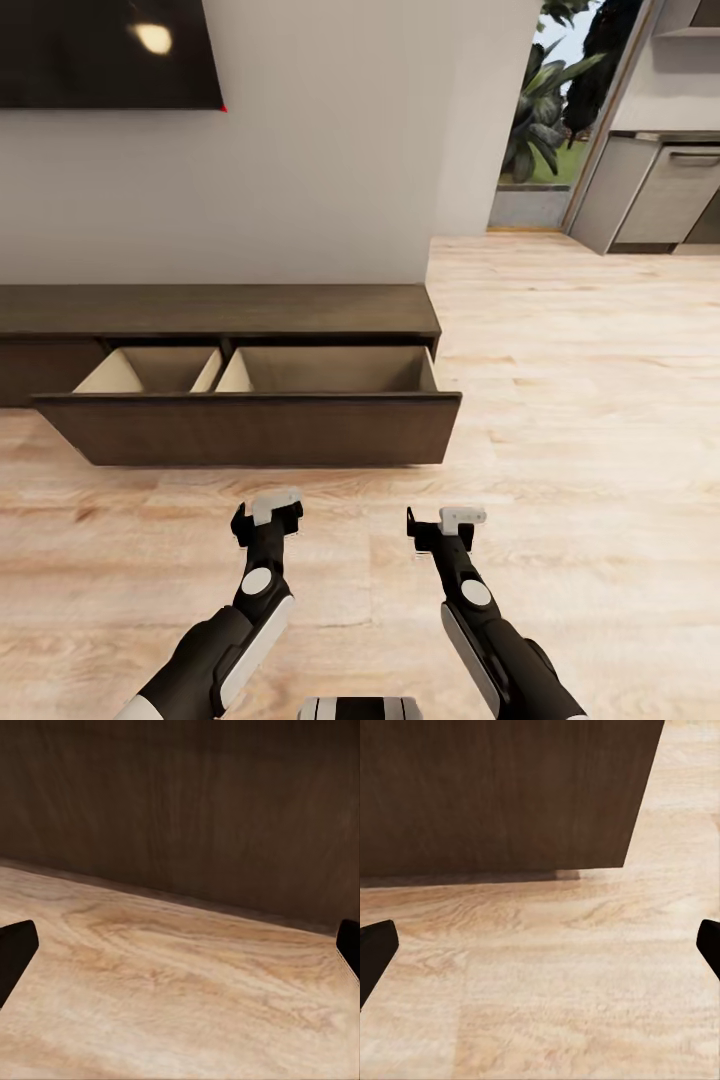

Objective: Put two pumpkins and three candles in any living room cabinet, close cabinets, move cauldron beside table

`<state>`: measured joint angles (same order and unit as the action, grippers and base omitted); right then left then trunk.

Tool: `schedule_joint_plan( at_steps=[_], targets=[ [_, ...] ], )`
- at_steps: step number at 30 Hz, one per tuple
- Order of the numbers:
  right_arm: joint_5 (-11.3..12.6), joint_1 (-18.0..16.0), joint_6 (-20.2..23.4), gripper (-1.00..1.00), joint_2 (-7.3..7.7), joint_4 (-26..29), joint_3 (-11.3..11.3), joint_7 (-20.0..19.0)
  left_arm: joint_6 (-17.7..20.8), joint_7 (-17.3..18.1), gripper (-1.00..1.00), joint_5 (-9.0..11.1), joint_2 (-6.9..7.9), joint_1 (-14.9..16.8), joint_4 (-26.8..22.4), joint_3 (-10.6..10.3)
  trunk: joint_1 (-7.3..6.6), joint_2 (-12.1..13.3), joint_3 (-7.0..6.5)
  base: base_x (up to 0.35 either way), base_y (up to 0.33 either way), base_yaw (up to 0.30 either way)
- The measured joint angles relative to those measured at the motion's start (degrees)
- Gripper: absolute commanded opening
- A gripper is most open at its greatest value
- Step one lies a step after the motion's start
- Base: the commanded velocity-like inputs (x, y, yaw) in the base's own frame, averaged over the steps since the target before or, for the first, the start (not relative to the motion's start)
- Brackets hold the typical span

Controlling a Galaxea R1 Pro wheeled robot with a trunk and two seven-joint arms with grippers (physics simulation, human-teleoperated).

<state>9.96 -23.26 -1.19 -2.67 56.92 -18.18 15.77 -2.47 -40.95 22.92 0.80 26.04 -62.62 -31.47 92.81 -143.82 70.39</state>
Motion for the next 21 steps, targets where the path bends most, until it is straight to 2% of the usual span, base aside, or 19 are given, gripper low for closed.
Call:
schedule_joint_plan(
  at_steps=[13, 21],
  targets=[
    [-0.08, -0.04, -0.03, 1.00, 0.00, 0.02, 0.00, 0.04, -0.07, -0.11, 1.00, 0.00, 0.00, 0.00, 0.00, -0.07, 0.00, 0.00, 0.00, 0.332, 0.000, 0.000],
    [-0.09, -0.02, -0.03, 1.00, 0.00, 0.02, 0.00, 0.04, -0.08, -0.20, 1.00, 0.02, 0.07, 0.00, 0.00, -0.08, 0.03, 0.00, 0.00, 0.091, 0.000, 0.000]
  ],
)
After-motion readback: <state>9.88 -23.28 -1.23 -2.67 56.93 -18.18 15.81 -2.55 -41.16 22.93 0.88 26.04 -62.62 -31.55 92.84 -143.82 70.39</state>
